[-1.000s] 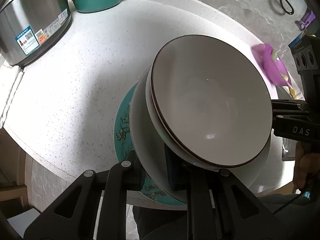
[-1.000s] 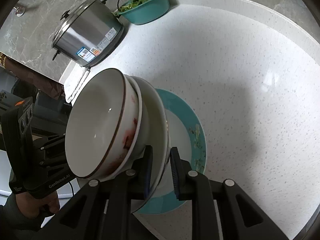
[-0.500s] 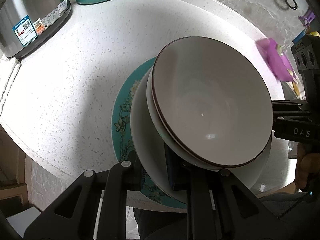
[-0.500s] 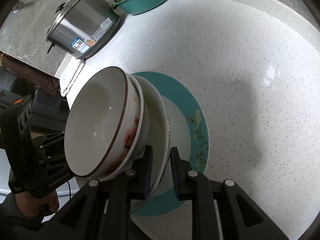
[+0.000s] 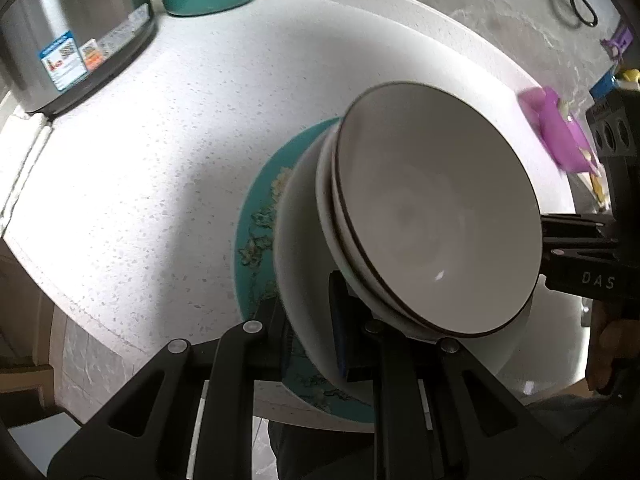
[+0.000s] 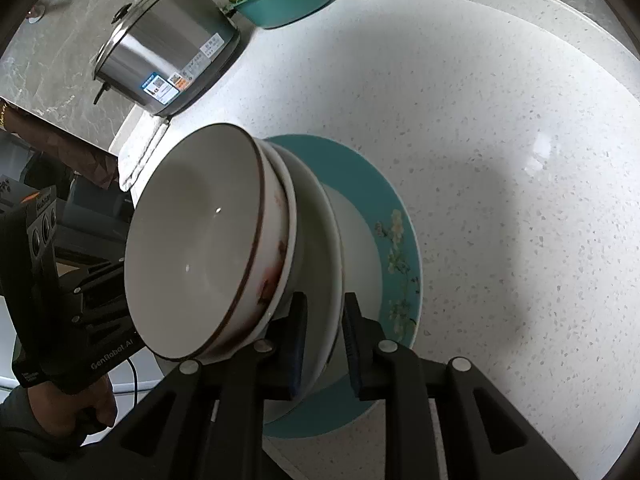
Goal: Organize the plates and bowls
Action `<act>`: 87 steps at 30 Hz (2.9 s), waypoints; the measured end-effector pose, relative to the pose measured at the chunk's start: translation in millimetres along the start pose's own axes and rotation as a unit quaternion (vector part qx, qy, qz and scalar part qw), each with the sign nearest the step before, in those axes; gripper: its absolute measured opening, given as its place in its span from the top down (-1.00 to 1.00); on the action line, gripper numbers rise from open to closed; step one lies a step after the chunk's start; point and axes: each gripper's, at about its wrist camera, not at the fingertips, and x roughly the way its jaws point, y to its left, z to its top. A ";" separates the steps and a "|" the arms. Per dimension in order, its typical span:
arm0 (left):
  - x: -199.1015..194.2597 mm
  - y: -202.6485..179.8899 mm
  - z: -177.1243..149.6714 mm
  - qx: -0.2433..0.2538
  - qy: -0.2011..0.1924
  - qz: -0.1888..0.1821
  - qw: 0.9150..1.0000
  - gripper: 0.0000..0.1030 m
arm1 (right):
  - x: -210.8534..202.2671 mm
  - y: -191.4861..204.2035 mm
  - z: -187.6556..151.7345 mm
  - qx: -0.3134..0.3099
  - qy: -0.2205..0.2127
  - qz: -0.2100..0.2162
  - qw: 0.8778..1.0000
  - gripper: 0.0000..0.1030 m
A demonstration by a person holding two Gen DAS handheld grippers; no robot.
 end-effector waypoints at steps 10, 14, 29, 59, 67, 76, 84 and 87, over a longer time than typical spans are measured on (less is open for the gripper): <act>-54.4 2.5 -21.1 -0.043 -0.047 0.047 0.997 -0.37 | -36.4 -10.6 -9.9 -0.002 -0.037 -0.012 0.999 -0.14; -86.9 -12.5 -23.5 -0.036 -0.082 0.060 0.994 -1.00 | -65.4 -8.8 -16.1 -0.006 -0.066 -0.017 0.998 -0.64; -157.3 -18.1 -8.8 -0.031 -0.119 0.081 0.989 -1.00 | -148.5 66.5 -39.4 -0.001 -0.200 -0.117 0.973 -1.00; -238.0 -64.3 -65.9 -0.039 -0.161 0.125 0.978 -0.99 | -220.3 115.4 -107.1 -0.013 -0.327 -0.157 0.932 -1.00; -237.3 -84.6 -61.9 -0.045 -0.164 0.131 0.977 -1.00 | -230.4 99.1 -104.9 -0.024 -0.326 -0.155 0.932 -1.00; -234.3 -98.0 -54.3 -0.048 -0.164 0.133 0.976 -1.00 | -228.1 84.9 -101.8 -0.015 -0.314 -0.157 0.936 -1.00; -231.5 -96.9 -47.7 -0.055 -0.161 0.135 0.976 -1.00 | -224.7 78.1 -95.6 -0.024 -0.305 -0.154 0.939 -1.00; -231.4 -95.3 -47.1 -0.057 -0.161 0.135 0.976 -1.00 | -222.8 78.8 -94.2 -0.025 -0.302 -0.154 0.940 -1.00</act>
